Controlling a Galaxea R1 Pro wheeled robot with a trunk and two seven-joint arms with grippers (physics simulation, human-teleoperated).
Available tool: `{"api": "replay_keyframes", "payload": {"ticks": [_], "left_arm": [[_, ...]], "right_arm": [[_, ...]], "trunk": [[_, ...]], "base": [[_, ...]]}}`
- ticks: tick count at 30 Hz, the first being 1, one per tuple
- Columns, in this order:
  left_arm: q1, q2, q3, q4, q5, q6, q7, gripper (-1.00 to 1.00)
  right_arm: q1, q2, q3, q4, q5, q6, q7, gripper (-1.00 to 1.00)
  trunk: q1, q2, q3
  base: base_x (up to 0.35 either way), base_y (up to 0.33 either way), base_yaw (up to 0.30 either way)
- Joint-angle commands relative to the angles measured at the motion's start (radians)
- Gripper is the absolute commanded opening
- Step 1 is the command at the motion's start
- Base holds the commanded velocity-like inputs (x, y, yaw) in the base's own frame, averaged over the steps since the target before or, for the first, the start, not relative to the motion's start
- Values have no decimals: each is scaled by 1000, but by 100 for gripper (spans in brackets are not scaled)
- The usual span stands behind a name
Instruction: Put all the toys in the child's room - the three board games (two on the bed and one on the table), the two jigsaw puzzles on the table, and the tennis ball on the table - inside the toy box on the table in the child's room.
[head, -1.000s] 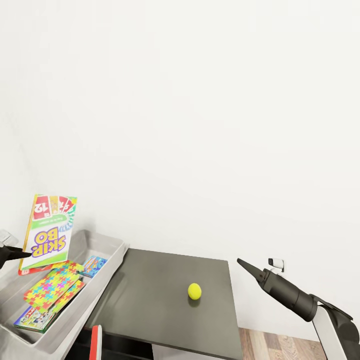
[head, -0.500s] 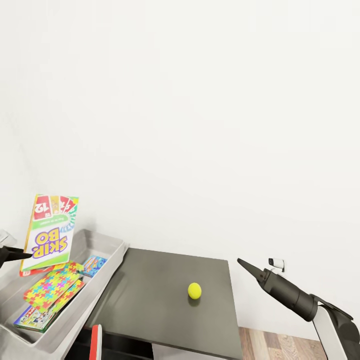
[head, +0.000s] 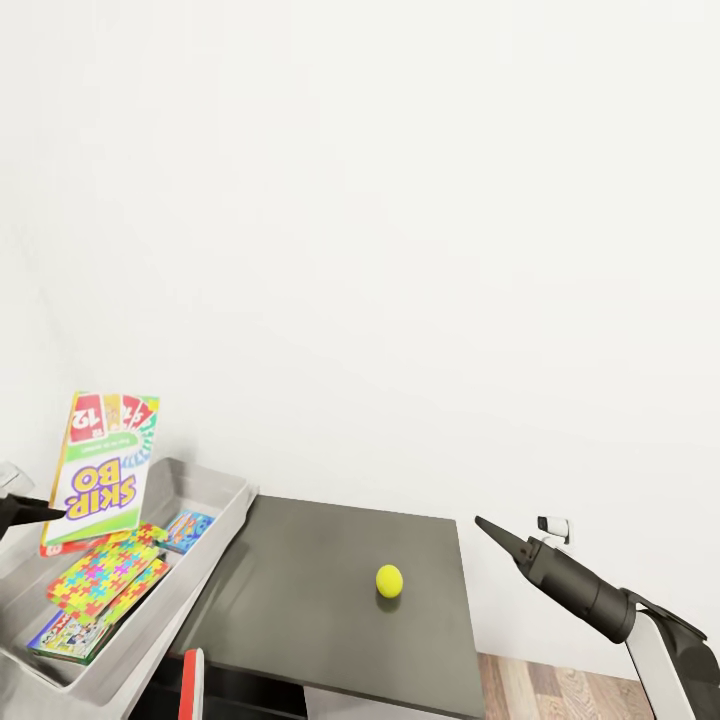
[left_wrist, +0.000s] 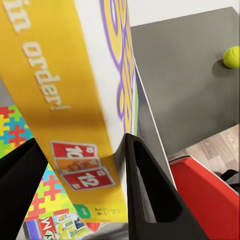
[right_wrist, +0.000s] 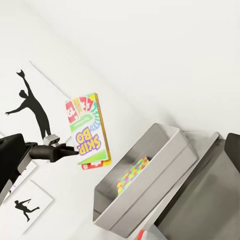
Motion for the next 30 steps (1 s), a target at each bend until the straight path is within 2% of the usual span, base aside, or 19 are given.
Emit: {"api": "replay_keyframes", "payload": {"ticks": [1, 10, 13, 16, 19, 30], "left_arm": [[-1, -1, 3, 6, -9, 11, -12, -100], [-2, -5, -1, 34, -12, 11, -21, -100], [-2, -9, -25, 49, -37, 11, -20, -100], [-2, -12, -44, 54, -78, 12, -20, -100], [-4, -27, -61, 37, -93, 29, -31, -100], [-4, -29, -124, 5, -154, 16, -25, -100]], "right_arm": [[0, 0, 0, 0, -4, 6, 1, 100], [0, -2, 0, 0, -5, 7, 3, 100], [0, -2, 0, 0, -5, 6, 5, 100], [0, -2, 0, 0, -6, 6, 8, 100], [-1, -1, -1, 1, -3, 6, 7, 100], [-1, 4, -1, 2, -4, 6, 10, 100]], "trunk": [[0, -1, -1], [0, -1, -1], [0, -1, -1], [0, -1, -1], [0, -1, -1], [0, -1, -1]], "base": [[0, 0, 0], [0, 0, 0], [0, 0, 0], [0, 0, 0], [0, 0, 0], [0, 0, 0]]}}
